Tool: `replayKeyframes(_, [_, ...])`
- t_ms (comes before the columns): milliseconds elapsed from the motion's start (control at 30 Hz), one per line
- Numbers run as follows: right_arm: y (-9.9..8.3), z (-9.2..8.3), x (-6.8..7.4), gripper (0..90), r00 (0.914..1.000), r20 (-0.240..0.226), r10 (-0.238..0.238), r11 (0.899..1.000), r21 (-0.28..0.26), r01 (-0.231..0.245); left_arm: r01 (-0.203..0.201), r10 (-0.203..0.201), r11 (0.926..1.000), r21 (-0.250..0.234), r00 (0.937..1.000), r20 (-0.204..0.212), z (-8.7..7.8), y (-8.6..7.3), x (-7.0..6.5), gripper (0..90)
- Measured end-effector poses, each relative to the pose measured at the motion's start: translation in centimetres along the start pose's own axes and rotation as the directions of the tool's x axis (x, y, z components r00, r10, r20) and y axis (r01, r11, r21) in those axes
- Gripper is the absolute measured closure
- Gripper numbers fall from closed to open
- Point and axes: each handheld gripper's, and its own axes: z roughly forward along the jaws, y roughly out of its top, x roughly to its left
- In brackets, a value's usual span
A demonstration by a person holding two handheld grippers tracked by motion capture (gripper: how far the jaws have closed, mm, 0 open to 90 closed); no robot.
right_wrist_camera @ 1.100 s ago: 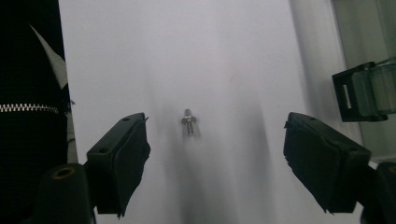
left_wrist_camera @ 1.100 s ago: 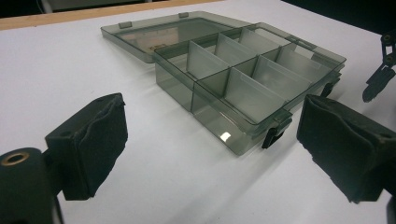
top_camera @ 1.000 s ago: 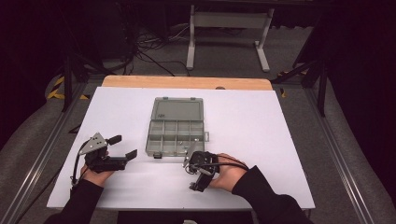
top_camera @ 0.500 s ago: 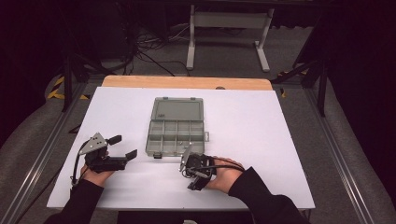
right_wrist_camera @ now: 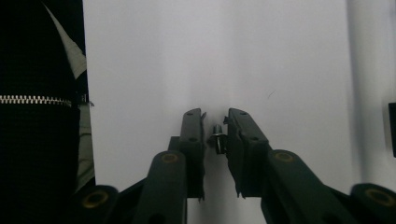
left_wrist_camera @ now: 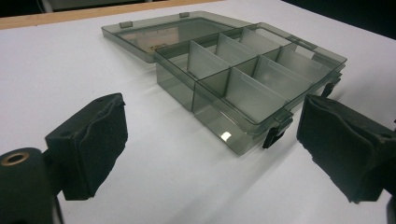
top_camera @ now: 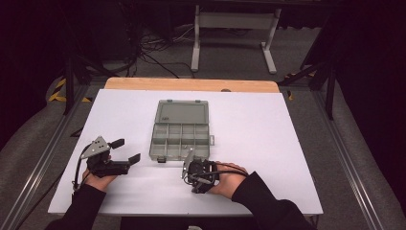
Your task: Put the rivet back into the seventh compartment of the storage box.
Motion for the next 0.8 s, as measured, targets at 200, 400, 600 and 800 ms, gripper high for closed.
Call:
replayKeyframes(200, [0.2,0.0,0.1,82.0,0.9999,-0.009,0.009,1.000,0.024,-0.008,0.000,0.000,1.0000,0.000,1.0000,0.000,0.0,0.0,0.0,9.2])
replayKeyframes(400, [0.3,-0.5,-0.1,82.3,1.0000,-0.007,0.003,1.000,0.017,-0.002,0.000,0.000,1.0000,-0.002,1.0000,0.000,0.0,0.0,0.0,9.2])
replayKeyframes(600, [0.7,-1.8,-0.5,82.3,0.9999,0.015,0.002,1.000,-0.005,-0.002,-0.001,0.001,1.0000,0.000,1.0000,0.001,0.0,0.0,0.0,9.2])
replayKeyframes(800, [1.2,-3.3,-1.2,82.3,0.9992,0.038,0.012,0.999,-0.037,-0.011,0.000,0.000,1.0000,-0.006,1.0000,-0.004,0.1,0.0,0.0,9.2])
